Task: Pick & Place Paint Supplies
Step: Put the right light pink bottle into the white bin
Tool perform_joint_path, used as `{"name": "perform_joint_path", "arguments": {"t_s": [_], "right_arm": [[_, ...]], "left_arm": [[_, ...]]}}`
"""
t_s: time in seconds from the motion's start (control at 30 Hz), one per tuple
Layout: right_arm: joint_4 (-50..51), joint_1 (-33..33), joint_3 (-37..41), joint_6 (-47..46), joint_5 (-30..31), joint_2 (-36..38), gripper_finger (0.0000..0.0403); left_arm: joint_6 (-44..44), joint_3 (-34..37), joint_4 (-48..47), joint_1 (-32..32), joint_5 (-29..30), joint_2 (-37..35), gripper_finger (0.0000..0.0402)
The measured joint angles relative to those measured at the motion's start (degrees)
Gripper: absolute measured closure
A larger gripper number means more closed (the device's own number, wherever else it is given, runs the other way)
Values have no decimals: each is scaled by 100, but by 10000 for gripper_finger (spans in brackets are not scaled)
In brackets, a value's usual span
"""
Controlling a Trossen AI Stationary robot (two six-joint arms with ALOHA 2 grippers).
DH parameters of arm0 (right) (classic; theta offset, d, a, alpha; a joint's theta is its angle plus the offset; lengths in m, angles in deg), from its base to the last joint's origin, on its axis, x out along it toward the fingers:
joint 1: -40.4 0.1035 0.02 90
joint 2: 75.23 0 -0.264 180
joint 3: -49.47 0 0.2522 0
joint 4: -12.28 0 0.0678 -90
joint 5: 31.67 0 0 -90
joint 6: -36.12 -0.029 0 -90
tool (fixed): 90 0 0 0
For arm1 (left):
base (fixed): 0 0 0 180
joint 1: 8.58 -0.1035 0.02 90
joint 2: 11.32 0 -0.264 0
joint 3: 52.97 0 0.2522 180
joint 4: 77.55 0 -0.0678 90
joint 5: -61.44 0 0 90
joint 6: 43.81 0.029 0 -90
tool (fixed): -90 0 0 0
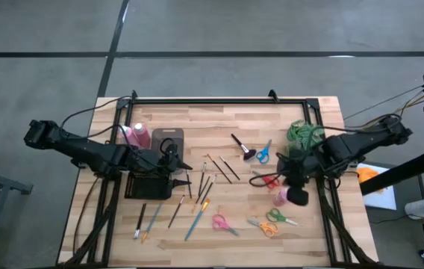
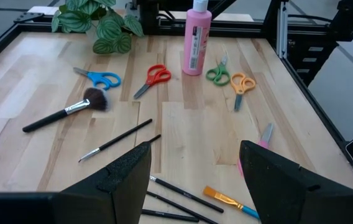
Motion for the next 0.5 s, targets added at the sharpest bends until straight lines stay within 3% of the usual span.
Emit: {"name": "perform_joint_path", "arguments": {"t_s": [0.1, 0.27, 0.5], "right_arm": [[167, 124, -276, -168, -212, -100, 394], [142, 383, -336, -904, 89, -101, 394], [144, 651, -52, -926, 343, -62, 394]], "left_arm": [[1, 0, -2, 2, 0, 0, 156], [-1, 1, -2, 2, 1, 0, 156], [-1, 0, -2, 2, 1, 0, 156]]}}
